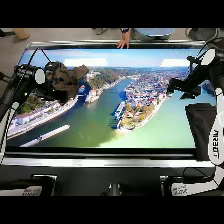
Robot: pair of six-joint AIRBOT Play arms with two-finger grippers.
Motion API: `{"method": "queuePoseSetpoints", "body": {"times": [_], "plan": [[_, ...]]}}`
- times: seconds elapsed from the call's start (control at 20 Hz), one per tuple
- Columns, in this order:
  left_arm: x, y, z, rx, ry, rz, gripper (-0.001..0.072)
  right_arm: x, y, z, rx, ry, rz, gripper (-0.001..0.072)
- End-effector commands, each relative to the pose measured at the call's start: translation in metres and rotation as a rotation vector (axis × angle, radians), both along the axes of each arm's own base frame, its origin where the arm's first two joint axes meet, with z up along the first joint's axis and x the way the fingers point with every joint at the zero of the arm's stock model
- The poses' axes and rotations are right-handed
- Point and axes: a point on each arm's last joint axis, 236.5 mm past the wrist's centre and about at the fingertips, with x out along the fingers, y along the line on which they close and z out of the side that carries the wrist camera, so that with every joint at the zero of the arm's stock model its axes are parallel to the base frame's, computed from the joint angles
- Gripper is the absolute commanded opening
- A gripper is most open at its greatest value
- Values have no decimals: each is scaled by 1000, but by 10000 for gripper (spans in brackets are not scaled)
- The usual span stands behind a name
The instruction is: Fold the shirts.
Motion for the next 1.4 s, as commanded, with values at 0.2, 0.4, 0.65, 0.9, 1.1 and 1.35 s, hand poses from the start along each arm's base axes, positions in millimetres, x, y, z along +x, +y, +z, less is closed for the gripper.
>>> {"method": "queuePoseSetpoints", "body": {"times": [0.2, 0.4, 0.65, 0.9, 1.1, 1.35], "plan": [[0, 0, 0, 1, 1, 0, 596, 0, 1, 0, 0, 0, 1, 675], [0, 0, 0, 1, 1, 0, 597, 0, 1, 0, 0, 0, 1, 675], [2, -1, 0, -4, -8, 2, 596, 0, 1, 0, 0, 0, 1, 675], [69, -19, 14, -66, -282, -43, 622, 13, -1, 2, -3, -52, -7, 675], [124, 24, -14, -41, -292, 62, 627, 37, -3, 8, -9, -159, -23, 675], [154, 21, -102, -203, -107, 148, 621, 47, -2, 11, -5, -201, -29, 674]]}}
